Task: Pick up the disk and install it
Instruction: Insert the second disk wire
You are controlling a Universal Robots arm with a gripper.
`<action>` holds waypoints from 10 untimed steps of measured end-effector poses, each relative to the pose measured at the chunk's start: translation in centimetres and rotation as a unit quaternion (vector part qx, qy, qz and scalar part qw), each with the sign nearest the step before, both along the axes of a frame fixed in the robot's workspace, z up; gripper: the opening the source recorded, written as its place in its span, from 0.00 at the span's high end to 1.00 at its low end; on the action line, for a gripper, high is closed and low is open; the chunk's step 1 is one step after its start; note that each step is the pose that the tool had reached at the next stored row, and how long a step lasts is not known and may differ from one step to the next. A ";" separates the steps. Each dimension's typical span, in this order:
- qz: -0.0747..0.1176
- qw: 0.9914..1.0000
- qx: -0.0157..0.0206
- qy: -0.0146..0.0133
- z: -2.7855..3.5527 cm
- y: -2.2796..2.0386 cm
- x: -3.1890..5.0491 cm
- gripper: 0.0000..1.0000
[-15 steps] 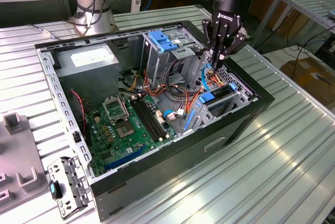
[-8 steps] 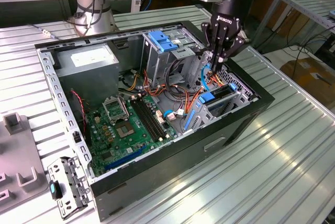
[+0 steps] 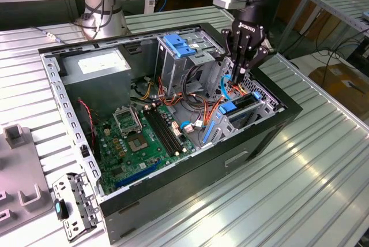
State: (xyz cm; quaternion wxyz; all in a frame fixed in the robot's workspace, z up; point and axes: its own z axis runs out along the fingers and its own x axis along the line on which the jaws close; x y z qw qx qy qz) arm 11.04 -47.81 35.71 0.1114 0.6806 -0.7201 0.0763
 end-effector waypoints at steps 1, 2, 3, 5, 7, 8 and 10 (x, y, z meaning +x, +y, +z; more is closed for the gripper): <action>0.000 1.000 0.000 0.000 -0.04 -0.22 0.00 0.84; 0.000 1.000 0.001 -0.001 -0.08 -0.43 0.01 0.84; 0.000 1.000 0.001 -0.001 -0.11 -0.64 0.01 0.84; 0.000 1.000 0.001 -0.001 -0.14 -1.12 0.01 0.84; 0.000 1.000 0.001 -0.002 -0.16 -1.59 0.01 0.84; 0.000 1.000 0.002 -0.004 -0.18 -1.73 0.01 0.84; 0.001 1.000 0.005 -0.013 -0.21 -1.91 -0.04 0.84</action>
